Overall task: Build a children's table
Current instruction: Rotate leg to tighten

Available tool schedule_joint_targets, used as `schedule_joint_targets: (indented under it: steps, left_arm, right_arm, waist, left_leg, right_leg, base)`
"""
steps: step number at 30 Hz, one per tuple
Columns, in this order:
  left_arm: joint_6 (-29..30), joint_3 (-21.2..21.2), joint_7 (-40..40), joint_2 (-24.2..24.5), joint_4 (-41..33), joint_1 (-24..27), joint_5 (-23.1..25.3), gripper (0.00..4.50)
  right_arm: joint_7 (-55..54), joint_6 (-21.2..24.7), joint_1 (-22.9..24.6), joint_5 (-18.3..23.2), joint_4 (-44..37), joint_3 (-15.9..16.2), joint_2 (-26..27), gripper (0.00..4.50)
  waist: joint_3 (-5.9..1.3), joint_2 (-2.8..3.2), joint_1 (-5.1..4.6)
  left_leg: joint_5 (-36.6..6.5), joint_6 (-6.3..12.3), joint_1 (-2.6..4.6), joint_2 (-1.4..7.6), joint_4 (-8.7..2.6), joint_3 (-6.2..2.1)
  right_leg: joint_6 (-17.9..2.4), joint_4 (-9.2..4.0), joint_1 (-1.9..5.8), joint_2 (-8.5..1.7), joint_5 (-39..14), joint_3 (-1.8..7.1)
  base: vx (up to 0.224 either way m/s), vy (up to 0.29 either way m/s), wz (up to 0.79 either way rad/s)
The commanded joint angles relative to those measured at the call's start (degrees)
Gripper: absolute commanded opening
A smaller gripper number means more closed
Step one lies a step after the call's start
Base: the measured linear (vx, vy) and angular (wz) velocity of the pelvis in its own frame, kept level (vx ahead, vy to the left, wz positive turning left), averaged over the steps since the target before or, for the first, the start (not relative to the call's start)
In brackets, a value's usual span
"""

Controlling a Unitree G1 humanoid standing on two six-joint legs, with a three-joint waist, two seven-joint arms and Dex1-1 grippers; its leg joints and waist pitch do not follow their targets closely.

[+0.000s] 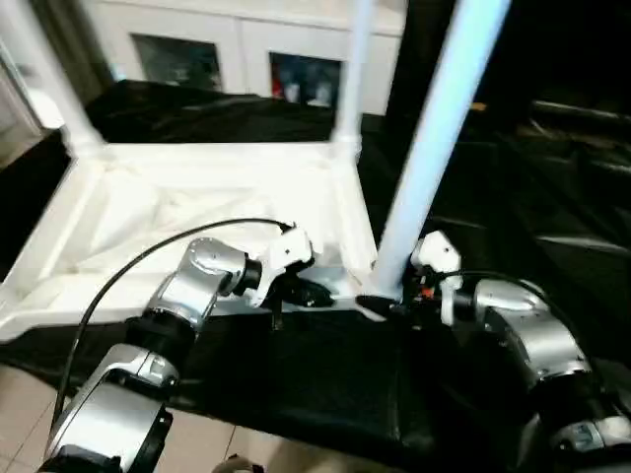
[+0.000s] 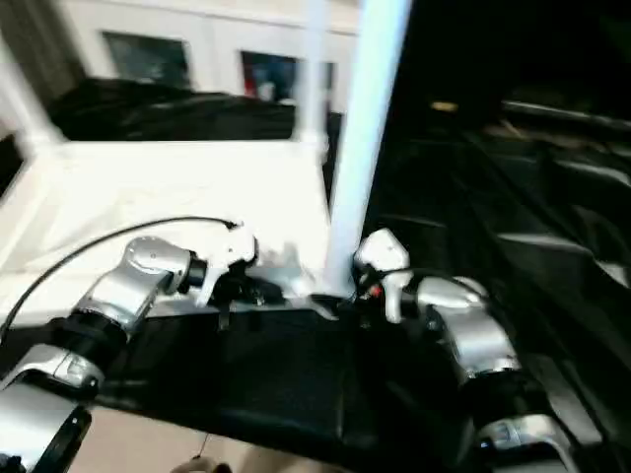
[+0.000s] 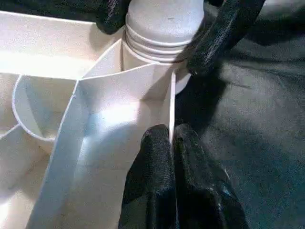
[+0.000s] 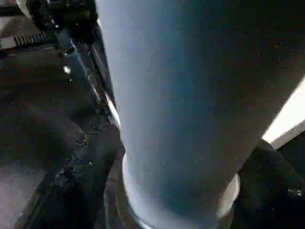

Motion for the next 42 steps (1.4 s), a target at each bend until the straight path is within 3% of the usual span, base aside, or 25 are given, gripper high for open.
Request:
schedule_joint_targets:
  steps: [1, 6, 10, 17, 20, 21, 22, 23, 29, 30, 31, 34, 37, 42]
  left_arm:
    - [0.41, -1.06, -1.49, -1.3, -0.83, 0.54, -1.57, 0.0]
    - [0.9, -1.17, -1.83, -1.03, -2.02, 0.97, -1.71, 0.0]
    - [0.86, -1.07, -1.83, -1.01, -1.97, 0.88, -1.55, 0.0]
    - [0.99, 0.04, 2.47, -1.89, -0.46, 0.13, -0.52, 0.0]
    - [1.51, 2.18, 11.26, -4.06, 2.93, -1.62, 0.5, 0.0]
    - [2.01, 3.25, 15.81, -5.24, 4.6, -2.56, 0.87, 0.0]
    - [2.75, 4.23, 19.48, -6.37, 5.99, -3.41, 0.93, 0.0]
    - [3.54, 5.41, 24.2, -7.93, 7.62, -4.42, 0.91, 0.0]
    - [3.68, 6.93, 34.73, -13.38, 11.83, -7.25, 0.79, 0.0]
    - [3.25, 6.89, 35.87, -14.63, 12.3, -7.81, 0.79, 0.0]
    - [3.01, 6.87, 36.06, -15.66, 12.71, -8.28, 0.72, 0.0]
    - [2.22, 6.57, 35.37, -16.52, 13.35, -8.79, 1.0, 0.0]
    - [0.66, 5.33, 32.13, -16.17, 12.87, -8.35, 0.87, 0.0]
    - [-0.37, 4.45, 27.77, -15.37, 12.11, -7.52, 0.5, 0.0]
  right_arm:
    - [2.17, -0.11, -0.09, 0.36, -2.02, 1.22, 0.13, 3.62]
    - [3.1, 0.47, 0.22, 0.84, -2.61, 1.55, -0.16, 3.48]
    - [3.29, 1.0, 0.28, 1.33, -2.66, 1.51, -0.25, 3.12]
    - [0.36, 1.09, 0.54, 0.29, -1.04, 1.04, 1.07, 2.72]
    - [-12.63, -0.1, -0.89, -3.87, 4.66, -0.66, 4.25, 2.72]
    - [-17.8, 0.48, -1.46, -4.53, 6.75, -1.87, 5.84, 2.72]
    - [-21.92, 1.38, -1.8, -4.55, 8.12, -3.08, 7.4, 2.72]
    - [-27.54, 2.46, -2.29, -4.33, 9.69, -4.84, 9.56, 2.72]
    - [-45.02, 6.11, -4.97, -1.89, 14.66, -10.85, 17.29, 2.71]
    - [-45.96, 5.88, -5.45, -1.98, 14.97, -10.6, 18.7, 2.71]
    - [-45.93, 5.06, -5.87, -2.77, 15.22, -9.72, 19.7, 2.71]
    - [-44.71, 2.7, -6.38, -3.91, 15.47, -8.43, 20.69, 2.71]
    - [-41.22, 1.17, -6.66, -3.3, 14.42, -7.78, 20.85, 3.4]
    - [-37.34, 1.3, -7.18, -3.01, 13.72, -6.64, 19.56, 3.81]
  waist:
    - [-3.15, -0.43, 0.05]
    - [-3.23, -0.52, 0.09]
    - [-3.27, -0.44, 0.11]
    - [-3.19, -0.47, 0.08]
    - [-2.94, -0.69, -0.3]
    - [-2.88, -0.55, -0.43]
    - [-2.76, -0.61, -0.86]
    - [-2.85, -0.58, -0.89]
    - [-2.99, -0.47, -0.97]
    - [-3.02, -0.45, -0.79]
    - [-3.14, 0.11, -0.59]
    - [-3.14, -0.2, -0.5]
    - [-2.95, -0.18, -0.48]
    - [-3.05, -0.27, -0.55]
  left_leg:
    - [-9.72, 4.49, 0.82, 3.06, -3.64, -1.21]
    - [-8.93, 4.64, 0.76, 2.94, -3.52, -1.2]
    - [-8.11, 4.97, 0.76, 2.91, -3.46, -1.2]
    - [-8.91, 4.47, 0.78, 2.91, -3.52, -1.25]
    - [-11.62, 2.73, 0.86, 2.78, -3.79, -1.38]
    - [-12.14, 2.26, 0.94, 2.76, -3.81, -1.37]
    - [-14.1, 0.38, 1.03, 2.64, -4.08, -1.63]
    - [-14.27, 0.29, 1.14, 2.65, -4.04, -1.6]
    - [-12.53, 0.79, 1.23, 2.47, -3.96, -1.47]
    - [-11.64, 1.19, 1.1, 2.48, -3.96, -1.45]
    - [-10.93, 1.42, 1.17, 2.47, -3.89, -1.45]
    - [-10.39, 2.2, 0.93, 2.39, -3.84, -1.37]
    - [-12.39, 2.13, 1.02, 2.44, -3.99, -1.42]
    - [-11.31, 2.79, 0.84, 2.51, -3.98, -1.47]
  right_leg:
    - [-16.07, -3.73, 2.39, -3.64, -3.76, 2.71]
    - [-15.87, -3.69, 2.5, -3.71, -3.22, 2.76]
    - [-16.03, -3.55, 2.49, -3.57, -2.04, 2.69]
    - [-15.75, -3.71, 2.44, -3.64, -3.54, 2.71]
    - [-14.8, -4.3, 2.33, -3.76, -8.43, 2.74]
    - [-14.63, -4.35, 2.12, -3.78, -9.57, 2.78]
    - [-13.39, -4.71, 2.16, -3.77, -14.11, 2.73]
    - [-13.1, -4.81, 2.11, -3.78, -14.44, 2.77]
    - [-12.7, -4.8, 1.86, -3.67, -10.99, 2.99]
    - [-12.65, -4.74, 2.05, -3.63, -9.77, 2.92]
    - [-12.73, -4.58, 2.09, -3.63, -8.29, 2.92]
    - [-12.88, -4.53, 2.31, -3.66, -6.2, 2.86]
    - [-12.35, -4.96, 2.23, -3.74, -9.77, 2.84]
    - [-12.57, -4.71, 2.37, -3.74, -8.3, 2.84]
  base:
    - [0.0, 0.0, 0.0]
    - [0.0, 0.0, 0.0]
    - [0.0, 0.0, 0.0]
    - [0.0, 0.0, 0.0]
    - [0.0, 0.0, 0.0]
    - [0.0, 0.0, 0.0]
    - [0.0, 0.0, 0.0]
    - [0.0, 0.0, 0.0]
    - [0.0, 0.0, 0.0]
    - [0.0, 0.0, 0.0]
    - [0.0, 0.0, 0.0]
    - [0.0, 0.0, 0.0]
    - [0.0, 0.0, 0.0]
    - [0.0, 0.0, 0.0]
